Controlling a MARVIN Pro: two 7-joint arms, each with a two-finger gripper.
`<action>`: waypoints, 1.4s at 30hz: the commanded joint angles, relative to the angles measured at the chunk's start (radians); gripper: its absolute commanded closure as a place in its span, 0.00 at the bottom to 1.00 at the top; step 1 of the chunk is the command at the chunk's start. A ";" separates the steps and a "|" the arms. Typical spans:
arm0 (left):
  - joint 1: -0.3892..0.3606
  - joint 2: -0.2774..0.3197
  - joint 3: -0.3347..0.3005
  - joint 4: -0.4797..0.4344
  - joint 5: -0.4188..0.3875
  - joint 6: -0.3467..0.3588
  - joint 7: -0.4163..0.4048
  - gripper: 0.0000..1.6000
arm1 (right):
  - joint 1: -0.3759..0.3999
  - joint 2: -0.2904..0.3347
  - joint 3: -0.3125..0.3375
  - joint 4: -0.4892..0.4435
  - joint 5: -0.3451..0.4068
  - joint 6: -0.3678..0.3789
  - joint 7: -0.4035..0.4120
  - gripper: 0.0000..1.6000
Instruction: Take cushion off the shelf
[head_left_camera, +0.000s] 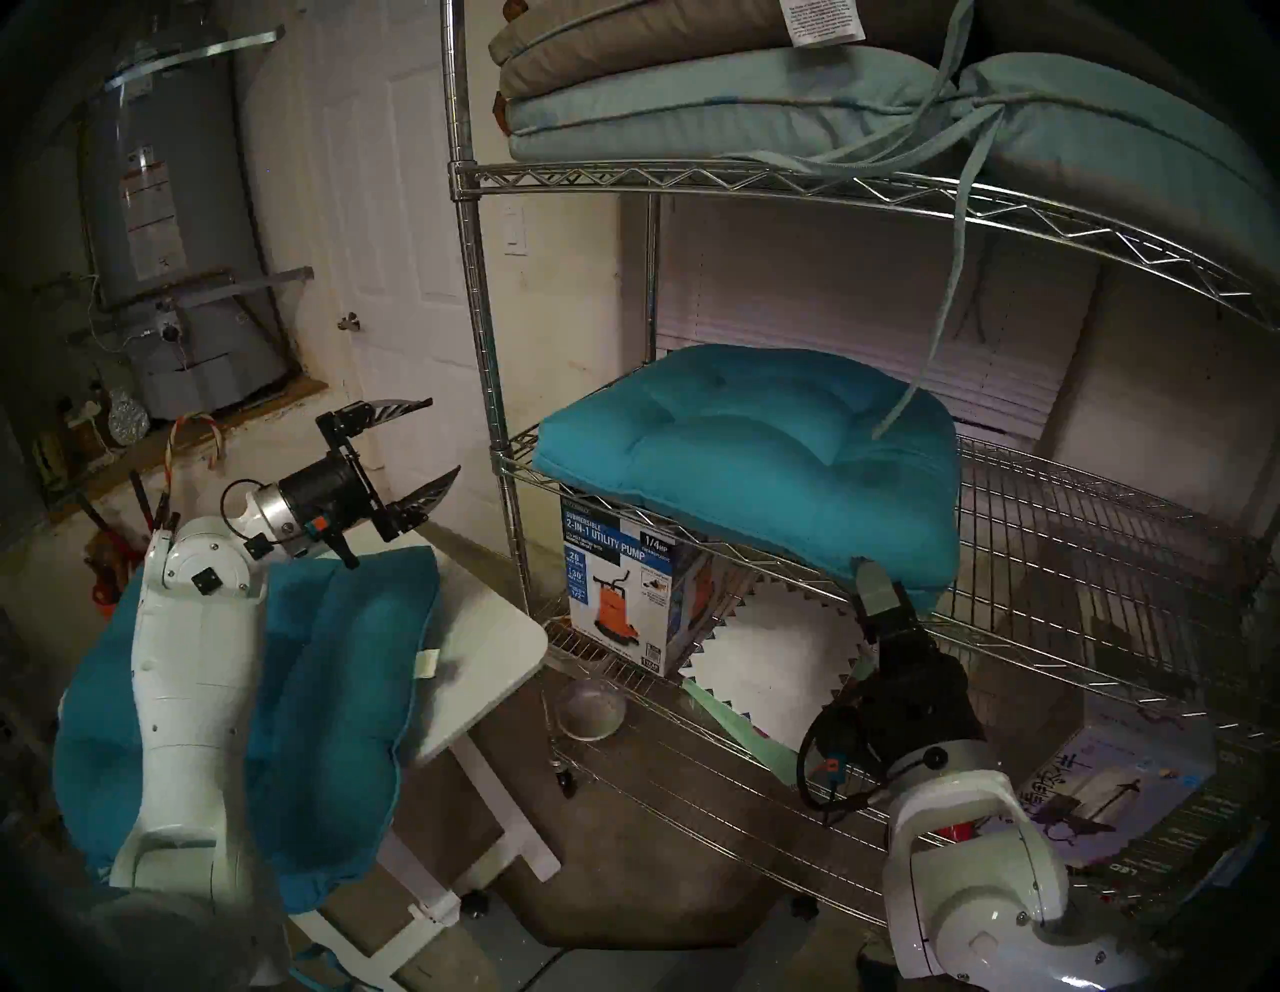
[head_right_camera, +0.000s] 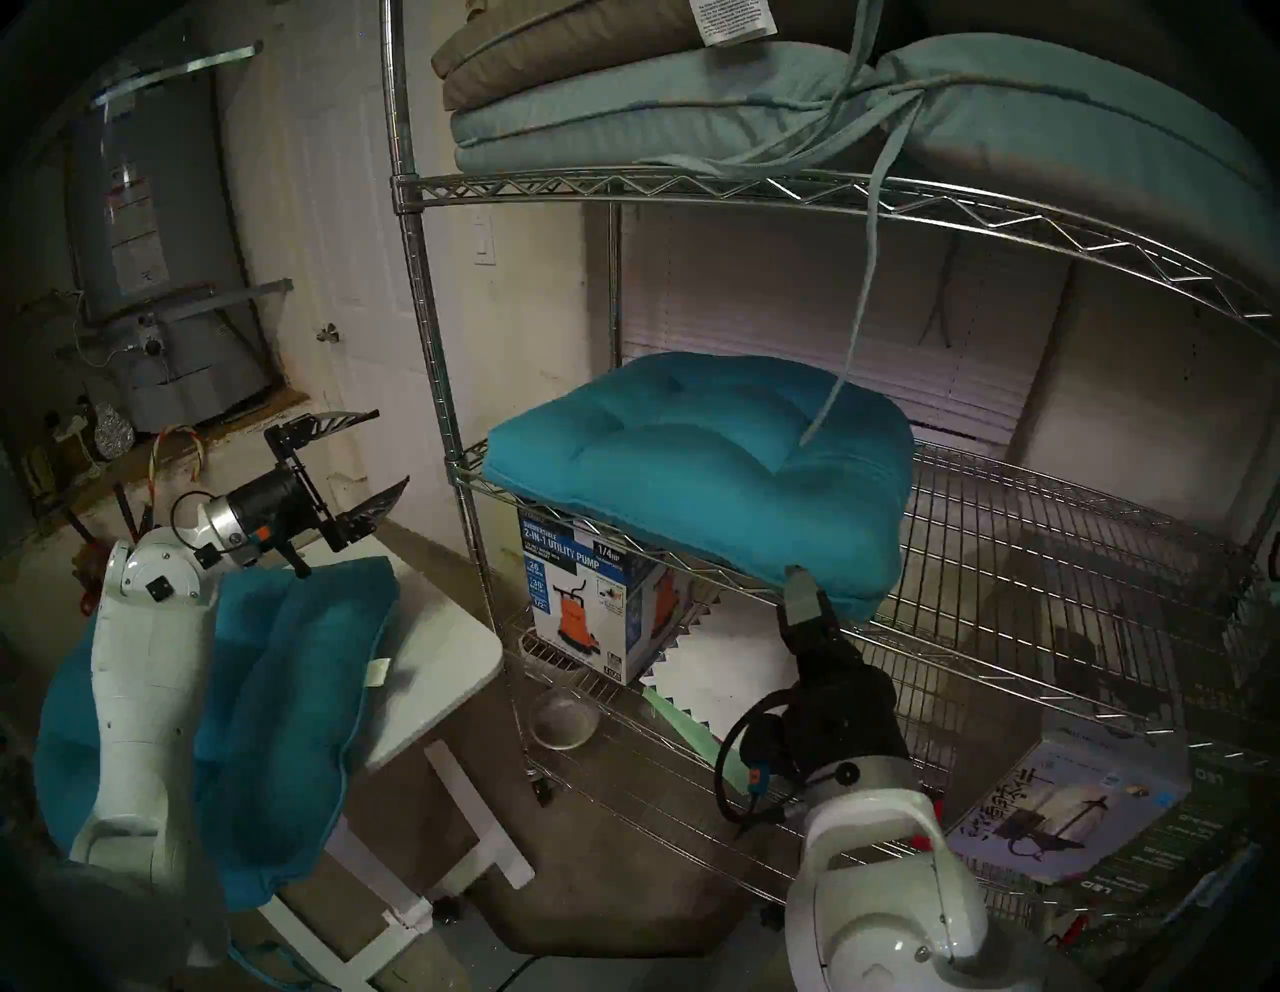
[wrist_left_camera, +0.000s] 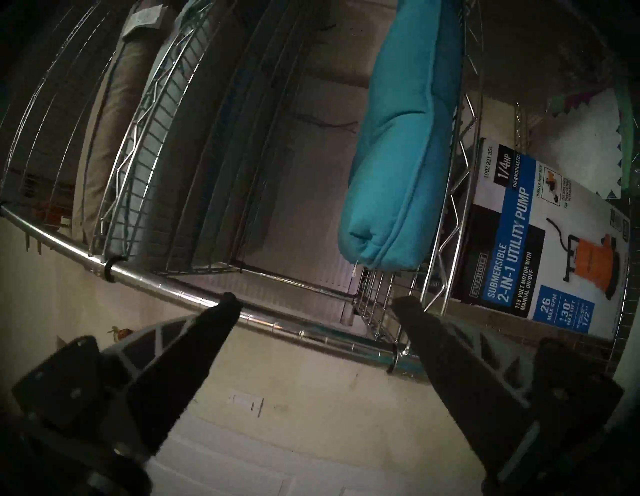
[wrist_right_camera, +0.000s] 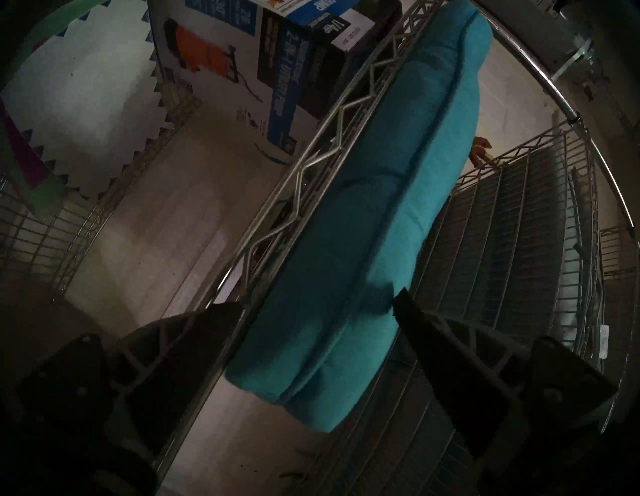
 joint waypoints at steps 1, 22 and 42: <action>-0.068 -0.022 0.023 0.008 0.030 0.001 0.028 0.00 | -0.055 0.027 0.053 -0.025 0.021 0.047 -0.032 0.00; -0.132 -0.056 0.060 0.053 0.137 0.001 0.094 0.00 | -0.065 0.078 0.151 -0.025 0.131 0.057 -0.124 0.00; -0.115 -0.068 0.111 0.086 0.227 0.001 0.116 0.00 | -0.047 0.111 0.163 -0.025 0.244 0.033 -0.188 0.00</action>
